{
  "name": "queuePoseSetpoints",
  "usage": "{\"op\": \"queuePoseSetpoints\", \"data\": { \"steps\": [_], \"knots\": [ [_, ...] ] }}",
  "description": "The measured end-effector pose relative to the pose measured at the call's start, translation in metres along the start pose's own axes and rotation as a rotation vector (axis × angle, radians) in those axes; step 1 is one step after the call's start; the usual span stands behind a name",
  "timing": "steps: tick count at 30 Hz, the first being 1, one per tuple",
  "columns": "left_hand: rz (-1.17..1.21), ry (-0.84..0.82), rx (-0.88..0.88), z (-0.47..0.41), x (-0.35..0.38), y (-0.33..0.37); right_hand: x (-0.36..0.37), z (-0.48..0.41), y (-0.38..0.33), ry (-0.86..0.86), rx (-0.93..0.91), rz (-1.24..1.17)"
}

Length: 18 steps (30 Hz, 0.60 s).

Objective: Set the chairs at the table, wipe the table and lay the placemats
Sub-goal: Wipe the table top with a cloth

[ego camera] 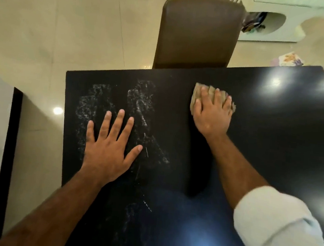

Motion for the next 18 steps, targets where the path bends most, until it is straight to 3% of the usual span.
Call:
{"op": "queuePoseSetpoints", "data": {
  "steps": [3, 7, 12, 18],
  "knots": [
    [0.020, 0.002, -0.003, -0.005, -0.002, 0.002, -0.005, -0.070, -0.015, -0.003, -0.009, -0.035],
    [0.031, -0.004, 0.005, -0.009, -0.002, 0.004, 0.006, -0.079, -0.084, -0.021, -0.199, -0.022],
    [0.032, -0.012, 0.022, -0.006, -0.004, -0.002, 0.030, 0.040, -0.127, -0.049, -0.397, 0.010],
    [0.017, -0.037, -0.002, 0.003, -0.008, -0.016, 0.027, 0.232, -0.080, -0.087, -0.319, 0.057]
  ]
}}
Point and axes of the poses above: each hand's wrist, its own z-axis away from the middle knuckle, its own x-axis out of the palm, y = z × x, the point moved 6 cm from there along -z, towards the middle knuckle, and after that the axes turned 15 degrees about -x, right-handed, at the moved point
